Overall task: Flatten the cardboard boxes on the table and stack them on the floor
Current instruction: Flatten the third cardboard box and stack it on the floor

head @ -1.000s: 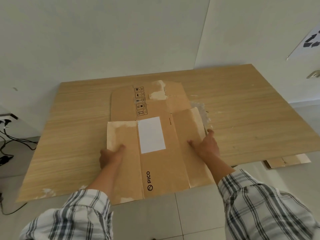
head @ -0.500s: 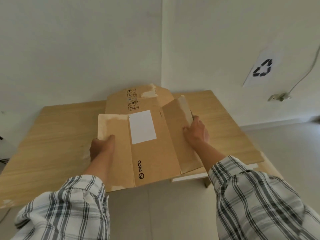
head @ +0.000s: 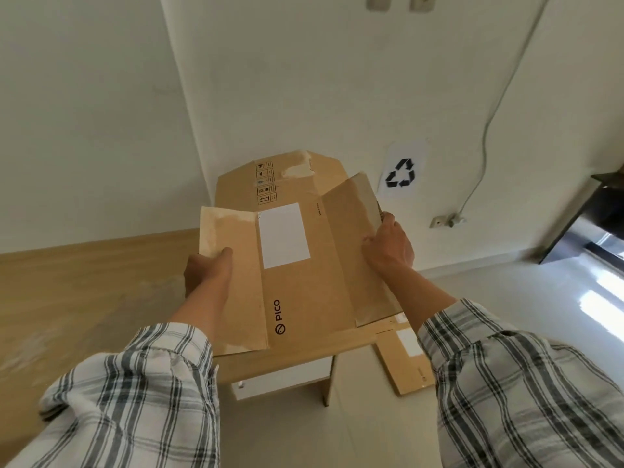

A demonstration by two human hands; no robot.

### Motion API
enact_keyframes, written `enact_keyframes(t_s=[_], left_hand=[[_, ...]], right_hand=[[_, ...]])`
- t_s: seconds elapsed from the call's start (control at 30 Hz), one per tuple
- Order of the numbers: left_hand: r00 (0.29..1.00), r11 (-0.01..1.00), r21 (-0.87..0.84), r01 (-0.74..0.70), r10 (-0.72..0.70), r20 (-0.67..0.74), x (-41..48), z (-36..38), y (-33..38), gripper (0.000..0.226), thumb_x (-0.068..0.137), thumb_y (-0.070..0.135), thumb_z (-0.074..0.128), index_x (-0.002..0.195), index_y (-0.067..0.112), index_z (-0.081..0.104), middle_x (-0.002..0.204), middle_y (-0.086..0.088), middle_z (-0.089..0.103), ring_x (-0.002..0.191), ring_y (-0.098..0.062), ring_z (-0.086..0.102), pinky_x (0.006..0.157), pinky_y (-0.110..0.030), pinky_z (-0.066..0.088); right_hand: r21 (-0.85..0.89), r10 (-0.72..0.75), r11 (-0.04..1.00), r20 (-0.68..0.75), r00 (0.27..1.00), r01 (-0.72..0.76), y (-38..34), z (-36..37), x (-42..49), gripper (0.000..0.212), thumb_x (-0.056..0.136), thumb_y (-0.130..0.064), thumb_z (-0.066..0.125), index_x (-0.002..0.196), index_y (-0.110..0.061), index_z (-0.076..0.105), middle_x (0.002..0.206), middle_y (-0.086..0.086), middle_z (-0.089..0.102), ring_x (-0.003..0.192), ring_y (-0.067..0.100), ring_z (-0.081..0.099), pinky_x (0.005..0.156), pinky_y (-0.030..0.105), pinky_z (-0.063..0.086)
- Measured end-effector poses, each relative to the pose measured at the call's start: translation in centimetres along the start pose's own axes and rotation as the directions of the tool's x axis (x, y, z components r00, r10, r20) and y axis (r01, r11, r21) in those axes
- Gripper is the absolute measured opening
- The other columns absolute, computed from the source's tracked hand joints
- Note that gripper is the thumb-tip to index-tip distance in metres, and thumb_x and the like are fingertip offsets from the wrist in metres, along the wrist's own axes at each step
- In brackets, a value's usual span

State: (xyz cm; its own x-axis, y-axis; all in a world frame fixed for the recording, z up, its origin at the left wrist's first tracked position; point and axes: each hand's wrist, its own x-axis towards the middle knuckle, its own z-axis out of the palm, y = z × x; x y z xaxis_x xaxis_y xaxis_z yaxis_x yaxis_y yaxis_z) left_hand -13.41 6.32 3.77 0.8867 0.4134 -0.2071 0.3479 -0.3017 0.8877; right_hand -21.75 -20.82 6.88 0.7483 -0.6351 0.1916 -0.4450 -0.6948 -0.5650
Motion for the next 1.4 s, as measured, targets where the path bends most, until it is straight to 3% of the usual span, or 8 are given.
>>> enact_keyframes(t_s=[0.47,0.8,1.03,1.17,1.27,1.4], left_hand=[[0.987,0.999,-0.008,-0.054,0.055,0.152,-9.3,30.2,12.9,0.032,0.083,0.04,0.063,0.089,0.009,0.059,0.074,-0.004,0.06,0.06,-0.023,0.057,0.062,-0.032,0.048],[0.995,1.0,0.023,0.007,-0.009,0.101,-14.5,47.8,14.6,0.037,0.078,0.045,0.059,0.097,0.013,0.062,0.077,-0.001,0.061,0.064,-0.022,0.058,0.07,-0.035,0.054],[0.99,0.984,0.109,0.139,-0.139,-0.011,-17.9,58.9,8.4,0.041,0.079,0.046,0.054,0.105,0.014,0.056,0.084,-0.001,0.06,0.079,-0.028,0.062,0.081,-0.043,0.056],[0.978,0.968,0.143,0.208,-0.207,-0.024,-17.5,64.7,2.0,0.049,0.068,0.046,0.051,0.104,0.014,0.061,0.088,-0.004,0.067,0.077,-0.028,0.065,0.077,-0.042,0.057],[0.972,0.961,0.151,0.233,-0.234,-0.016,-16.2,69.2,-3.8,0.043,0.069,0.043,0.051,0.097,0.014,0.065,0.082,-0.004,0.068,0.071,-0.026,0.065,0.068,-0.035,0.052],[0.973,0.954,0.195,0.229,-0.229,-0.022,-13.6,75.3,-13.2,0.043,0.075,0.04,0.055,0.108,0.013,0.058,0.089,-0.004,0.065,0.072,-0.024,0.062,0.067,-0.035,0.052]], right_hand=[[-0.076,0.087,0.993,-0.092,0.992,-0.094,20.2,-12.4,21.3,0.055,0.09,-0.012,0.053,0.142,-0.009,0.034,0.128,0.014,0.053,0.114,0.034,0.055,0.085,0.042,0.046],[-0.067,0.076,0.995,0.022,0.997,-0.074,35.6,-12.4,34.9,0.054,0.09,-0.013,0.054,0.14,-0.008,0.035,0.125,0.016,0.054,0.111,0.036,0.056,0.086,0.043,0.045],[-0.077,0.046,0.997,0.18,0.983,-0.032,47.1,-6.1,40.6,0.055,0.09,-0.015,0.054,0.141,-0.01,0.034,0.126,0.016,0.055,0.112,0.036,0.056,0.088,0.047,0.047],[-0.107,0.069,0.993,0.249,0.966,-0.044,53.5,-0.2,42.1,0.052,0.091,-0.015,0.053,0.14,-0.012,0.035,0.128,0.015,0.055,0.114,0.036,0.055,0.09,0.046,0.045],[-0.122,0.091,0.991,0.278,0.956,-0.059,58.6,5.8,42.6,0.051,0.092,-0.015,0.053,0.14,-0.012,0.036,0.127,0.015,0.055,0.113,0.037,0.056,0.088,0.045,0.045],[-0.113,0.107,0.991,0.292,0.951,-0.077,65.5,16.0,42.0,0.052,0.092,-0.013,0.054,0.14,-0.012,0.035,0.126,0.015,0.056,0.11,0.037,0.058,0.084,0.043,0.046]])
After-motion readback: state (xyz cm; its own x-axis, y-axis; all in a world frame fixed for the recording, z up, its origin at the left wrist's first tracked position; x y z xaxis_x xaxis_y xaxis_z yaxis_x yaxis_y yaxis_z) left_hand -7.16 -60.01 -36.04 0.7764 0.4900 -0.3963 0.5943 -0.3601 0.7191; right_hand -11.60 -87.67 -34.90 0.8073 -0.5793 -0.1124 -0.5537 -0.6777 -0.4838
